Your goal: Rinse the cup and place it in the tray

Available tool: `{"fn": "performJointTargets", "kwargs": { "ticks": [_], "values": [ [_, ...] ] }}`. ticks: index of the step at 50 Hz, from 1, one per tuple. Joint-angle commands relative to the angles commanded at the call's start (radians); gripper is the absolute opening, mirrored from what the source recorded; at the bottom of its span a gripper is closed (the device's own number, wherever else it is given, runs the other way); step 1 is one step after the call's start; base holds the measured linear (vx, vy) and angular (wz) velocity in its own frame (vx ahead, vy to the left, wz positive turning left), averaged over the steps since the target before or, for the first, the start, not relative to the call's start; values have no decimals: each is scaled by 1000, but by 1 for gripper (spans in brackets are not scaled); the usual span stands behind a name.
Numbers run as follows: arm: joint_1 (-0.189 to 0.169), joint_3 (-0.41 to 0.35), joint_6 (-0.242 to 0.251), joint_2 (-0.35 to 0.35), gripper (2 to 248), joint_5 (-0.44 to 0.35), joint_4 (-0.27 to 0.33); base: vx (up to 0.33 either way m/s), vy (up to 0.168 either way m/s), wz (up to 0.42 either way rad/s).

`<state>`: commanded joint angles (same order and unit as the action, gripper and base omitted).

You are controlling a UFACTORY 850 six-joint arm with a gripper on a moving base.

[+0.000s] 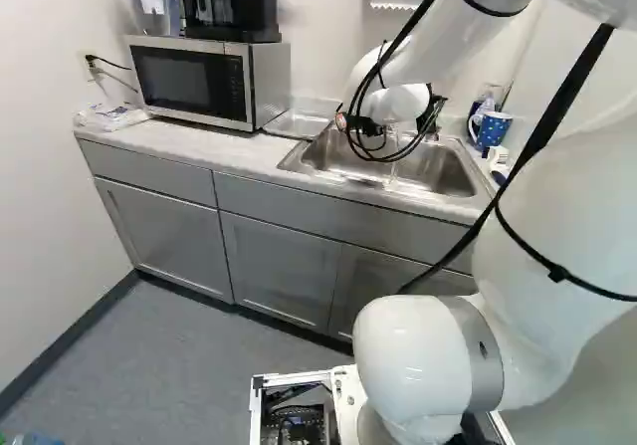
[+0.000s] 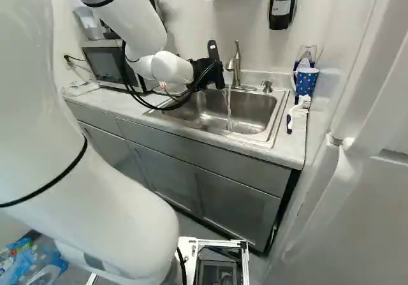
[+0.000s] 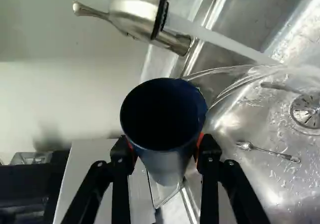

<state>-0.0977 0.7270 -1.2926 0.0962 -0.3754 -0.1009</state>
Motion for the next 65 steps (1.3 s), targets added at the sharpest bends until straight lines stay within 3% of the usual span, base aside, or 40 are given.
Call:
{"fn": "performJointTargets", "kwargs": {
  "ticks": [36, 65],
  "values": [
    [0, 0, -379, 0, 126, 0, 0, 0, 0, 0],
    [0, 0, -379, 0, 126, 0, 0, 0, 0, 0]
  ]
}}
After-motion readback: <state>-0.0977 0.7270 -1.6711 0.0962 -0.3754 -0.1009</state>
